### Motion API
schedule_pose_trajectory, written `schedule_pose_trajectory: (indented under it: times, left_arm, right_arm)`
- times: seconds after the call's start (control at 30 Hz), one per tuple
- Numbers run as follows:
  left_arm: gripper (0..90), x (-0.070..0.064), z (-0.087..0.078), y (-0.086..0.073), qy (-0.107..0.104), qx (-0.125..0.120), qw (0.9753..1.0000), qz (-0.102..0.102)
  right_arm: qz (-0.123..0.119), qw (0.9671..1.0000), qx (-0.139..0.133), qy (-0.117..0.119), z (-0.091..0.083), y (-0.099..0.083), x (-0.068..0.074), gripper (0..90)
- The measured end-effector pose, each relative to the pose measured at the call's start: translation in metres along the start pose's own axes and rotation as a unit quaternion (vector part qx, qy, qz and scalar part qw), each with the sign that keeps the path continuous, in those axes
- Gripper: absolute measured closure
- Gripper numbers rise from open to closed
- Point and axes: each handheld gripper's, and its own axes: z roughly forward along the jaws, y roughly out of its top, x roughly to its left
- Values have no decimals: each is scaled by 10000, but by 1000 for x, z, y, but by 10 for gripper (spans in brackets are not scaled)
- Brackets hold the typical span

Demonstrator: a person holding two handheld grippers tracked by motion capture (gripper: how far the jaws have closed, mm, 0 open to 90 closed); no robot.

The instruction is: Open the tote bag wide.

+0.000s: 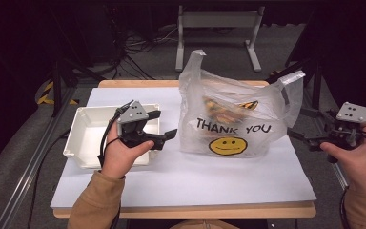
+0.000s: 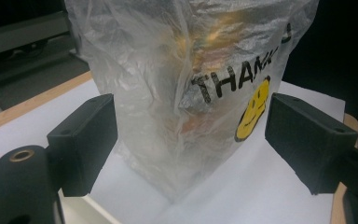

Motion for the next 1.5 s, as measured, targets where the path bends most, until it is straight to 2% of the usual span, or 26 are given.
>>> schedule_pose_trajectory:
  times: [0.2, 0.3, 0.63, 0.73, 0.93, 1.27, 1.3, 1.4, 1.5]
  left_arm:
    - [175, 1, 16, 7, -17, -65, 10000, -25]
    - [176, 0, 24, 10, -44, -86, 9999, 78]
    - [183, -4, 48, 10, -106, -155, 9998, 47]
    - [183, -2, 55, 13, -115, -128, 9998, 104]
    - [183, 1, 71, 14, -134, -71, 9999, 43]
    - [219, 5, 81, 12, -61, -88, 9999, -39]
    - [238, 6, 82, 13, -78, -102, 9999, -18]
    - [389, 5, 83, 14, -157, -144, 9997, 124]
    - [640, 4, 81, 14, -163, -125, 9993, 315]
  right_arm:
    - [1, 10000, -3, -7, 4, 3, -1, 126]
    - [-17, 10000, -10, -7, 5, 4, 0, 129]
    - [24, 9999, -54, 129, 9, 3, 1, 140]
    - [23, 9999, -38, 132, 11, 3, 1, 141]
    - [47, 9998, -41, 166, 16, 3, 3, 149]
    - [54, 9998, -45, 170, 20, 2, 3, 159]
    - [55, 9998, -39, 171, 20, 2, 3, 162]
    - [47, 9998, -41, 188, 22, 2, 4, 185]
    - [8, 9998, -95, 195, 22, 4, 4, 239]
